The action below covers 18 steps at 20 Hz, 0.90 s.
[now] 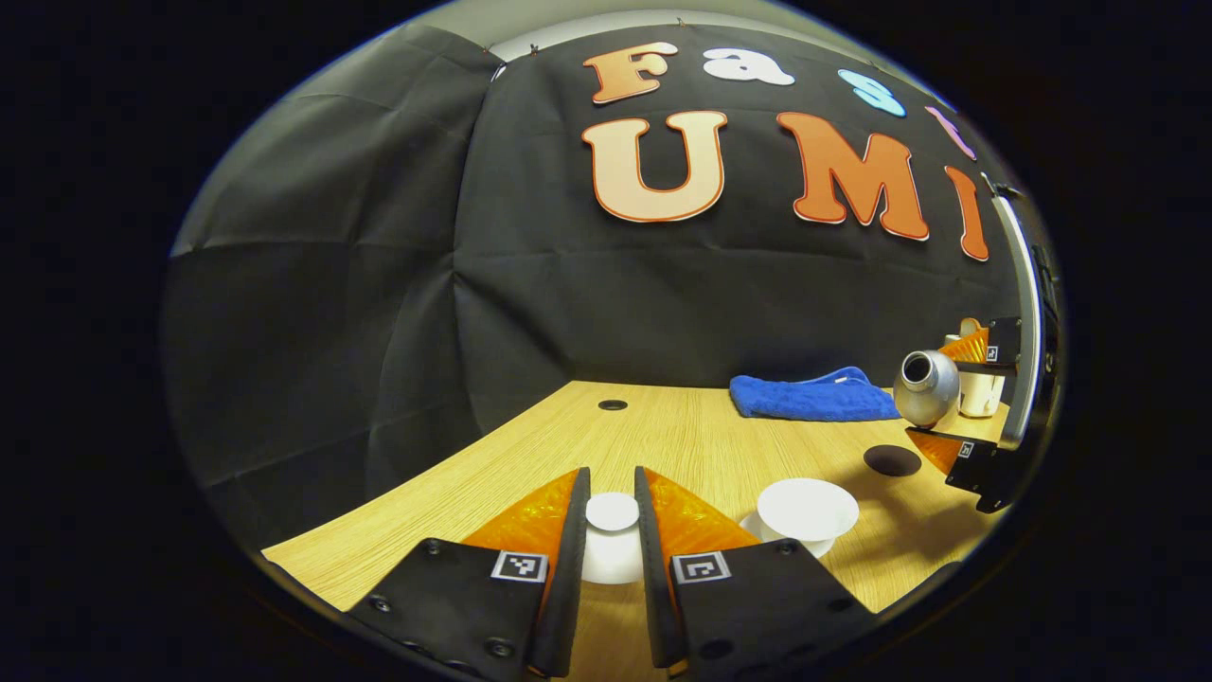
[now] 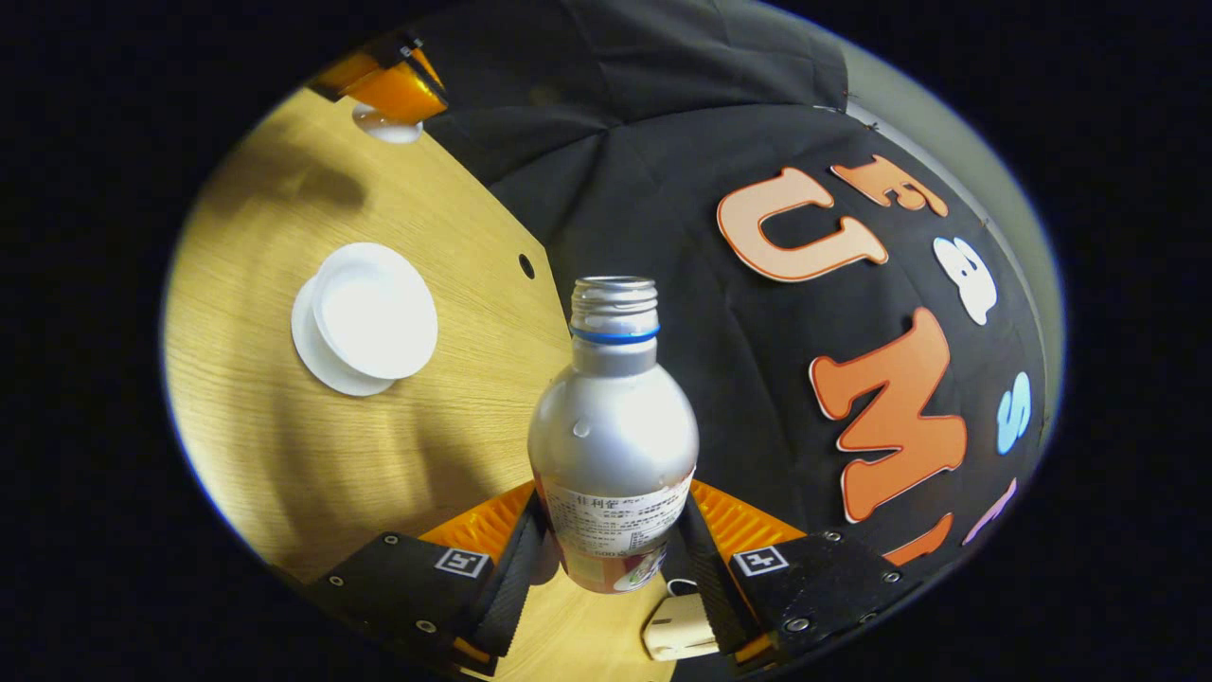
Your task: Open the teacup lid with one hand, grasp the water bottle and pour water into the teacup with the other hand; after pouring, place the water bottle on the coaster and then close the teacup lid.
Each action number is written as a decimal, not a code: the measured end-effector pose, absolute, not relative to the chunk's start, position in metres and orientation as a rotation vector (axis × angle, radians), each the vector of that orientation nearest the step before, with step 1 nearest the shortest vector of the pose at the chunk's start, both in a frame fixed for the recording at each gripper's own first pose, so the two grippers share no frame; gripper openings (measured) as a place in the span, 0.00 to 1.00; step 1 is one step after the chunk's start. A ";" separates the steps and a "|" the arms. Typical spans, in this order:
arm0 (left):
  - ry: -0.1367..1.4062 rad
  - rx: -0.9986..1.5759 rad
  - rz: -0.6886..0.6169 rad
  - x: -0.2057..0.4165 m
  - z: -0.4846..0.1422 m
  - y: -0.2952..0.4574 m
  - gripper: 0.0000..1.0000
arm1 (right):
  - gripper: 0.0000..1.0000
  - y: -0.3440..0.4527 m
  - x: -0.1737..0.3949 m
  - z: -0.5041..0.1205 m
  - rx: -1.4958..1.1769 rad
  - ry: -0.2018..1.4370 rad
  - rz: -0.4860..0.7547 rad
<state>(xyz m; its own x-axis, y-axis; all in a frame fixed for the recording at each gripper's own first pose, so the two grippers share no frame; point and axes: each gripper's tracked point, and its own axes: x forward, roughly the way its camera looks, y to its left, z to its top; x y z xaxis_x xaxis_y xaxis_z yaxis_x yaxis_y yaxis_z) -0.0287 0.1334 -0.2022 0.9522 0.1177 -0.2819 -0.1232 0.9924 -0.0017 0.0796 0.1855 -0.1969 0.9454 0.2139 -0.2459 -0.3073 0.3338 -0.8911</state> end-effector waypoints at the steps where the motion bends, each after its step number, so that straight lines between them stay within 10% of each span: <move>1: 0.285 -0.017 0.123 -0.029 -0.203 0.134 0.34 | 0.78 0.188 0.081 -0.198 -1.212 0.076 0.342; 18: 0.295 -0.030 0.133 -0.036 -0.208 0.148 0.34 | 0.78 0.198 0.083 -0.185 -1.593 -0.086 0.357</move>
<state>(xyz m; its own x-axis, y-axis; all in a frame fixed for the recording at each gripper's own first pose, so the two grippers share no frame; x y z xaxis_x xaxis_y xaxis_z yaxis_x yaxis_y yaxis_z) -0.0359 0.1477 -0.2081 0.9481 0.1264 -0.2919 -0.1352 0.9908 -0.0100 0.0827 0.1982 -0.1851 0.9464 0.2723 -0.1739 -0.1633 -0.0613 -0.9847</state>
